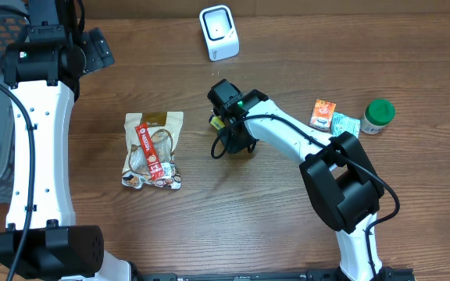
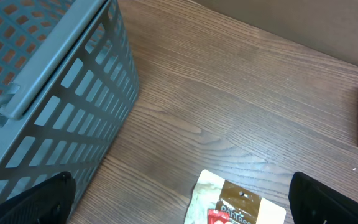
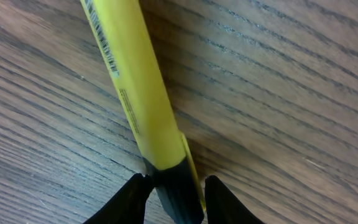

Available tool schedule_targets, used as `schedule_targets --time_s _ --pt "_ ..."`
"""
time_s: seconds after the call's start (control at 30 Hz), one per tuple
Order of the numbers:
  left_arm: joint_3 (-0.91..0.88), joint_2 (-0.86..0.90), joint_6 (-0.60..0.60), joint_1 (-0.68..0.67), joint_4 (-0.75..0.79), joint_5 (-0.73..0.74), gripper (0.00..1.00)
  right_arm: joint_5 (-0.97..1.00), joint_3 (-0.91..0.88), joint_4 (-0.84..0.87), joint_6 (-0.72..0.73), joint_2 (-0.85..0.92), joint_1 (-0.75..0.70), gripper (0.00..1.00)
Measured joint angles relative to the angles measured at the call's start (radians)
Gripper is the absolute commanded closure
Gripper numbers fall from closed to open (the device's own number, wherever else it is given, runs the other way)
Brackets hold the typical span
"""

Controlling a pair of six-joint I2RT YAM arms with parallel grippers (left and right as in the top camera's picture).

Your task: Scan the item barcode

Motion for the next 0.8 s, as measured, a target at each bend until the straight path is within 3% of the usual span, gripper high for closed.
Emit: schedule_targets --time_s 0.17,0.8 --pt "0.000 0.000 0.000 0.000 0.000 0.000 0.00 -0.002 0.000 0.000 0.000 0.002 0.002 0.74" --pt "0.000 0.000 0.000 0.000 0.000 0.000 0.00 0.028 0.000 0.005 0.000 0.003 0.056 0.72"
